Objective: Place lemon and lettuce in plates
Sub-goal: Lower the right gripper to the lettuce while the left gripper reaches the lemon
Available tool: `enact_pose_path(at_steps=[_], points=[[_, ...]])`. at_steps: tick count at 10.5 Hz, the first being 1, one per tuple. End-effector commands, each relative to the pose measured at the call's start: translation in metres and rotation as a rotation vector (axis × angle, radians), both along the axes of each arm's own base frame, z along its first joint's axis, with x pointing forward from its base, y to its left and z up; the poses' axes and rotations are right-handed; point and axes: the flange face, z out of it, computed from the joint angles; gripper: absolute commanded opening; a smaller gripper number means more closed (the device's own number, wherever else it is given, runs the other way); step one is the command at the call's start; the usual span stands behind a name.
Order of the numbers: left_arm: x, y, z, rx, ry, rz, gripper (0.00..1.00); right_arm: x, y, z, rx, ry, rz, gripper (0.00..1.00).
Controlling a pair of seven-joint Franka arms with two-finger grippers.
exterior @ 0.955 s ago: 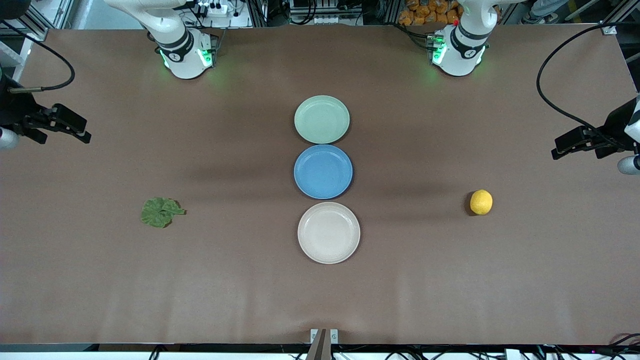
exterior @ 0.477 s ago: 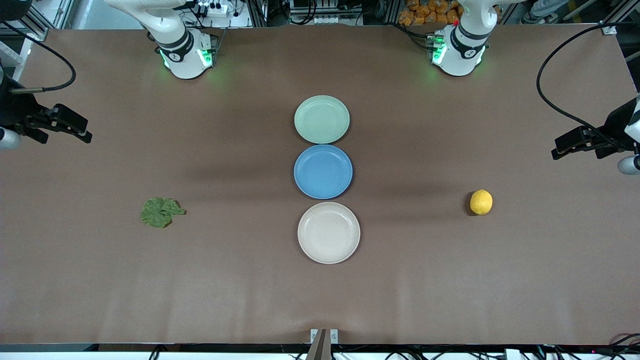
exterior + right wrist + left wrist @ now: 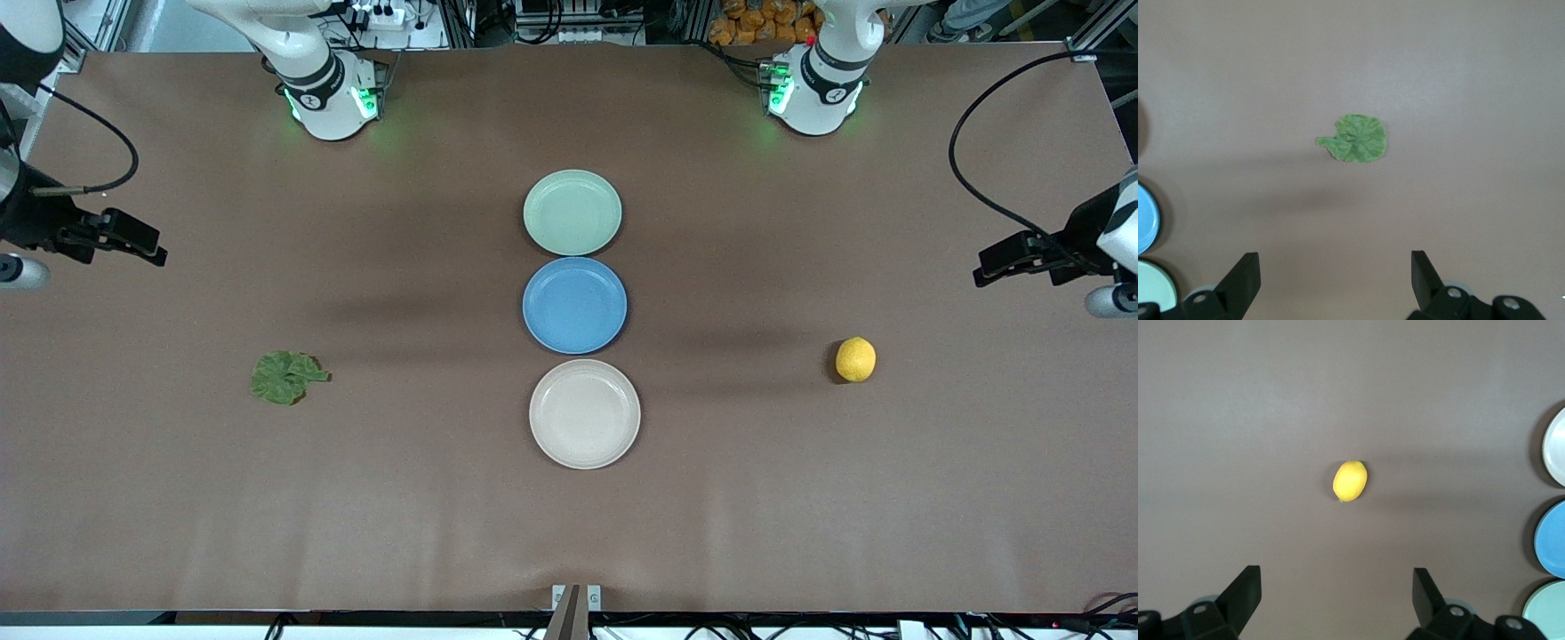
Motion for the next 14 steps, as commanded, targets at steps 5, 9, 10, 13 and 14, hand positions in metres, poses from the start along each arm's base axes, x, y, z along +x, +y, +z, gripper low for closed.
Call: enact_pose_path(at_steps=[5,9,10,13,14], points=[[0.030,0.002,-0.065,0.009,0.040,-0.011,1.00,0.033,-0.013,-0.083,-0.035,0.086,-0.009,1.00],[0.039,-0.003,-0.130,0.007,0.003,-0.016,1.00,0.052,-0.028,-0.139,-0.032,0.126,-0.030,1.00],[0.039,-0.007,-0.143,0.006,0.004,-0.022,1.00,0.059,-0.029,-0.162,-0.032,0.137,-0.031,1.00],[0.044,-0.016,-0.177,0.007,0.027,-0.041,1.00,0.068,-0.036,-0.196,-0.029,0.149,-0.054,1.00],[0.045,-0.017,-0.186,0.029,0.032,-0.057,1.00,0.072,-0.035,-0.214,-0.029,0.154,-0.053,1.00]])
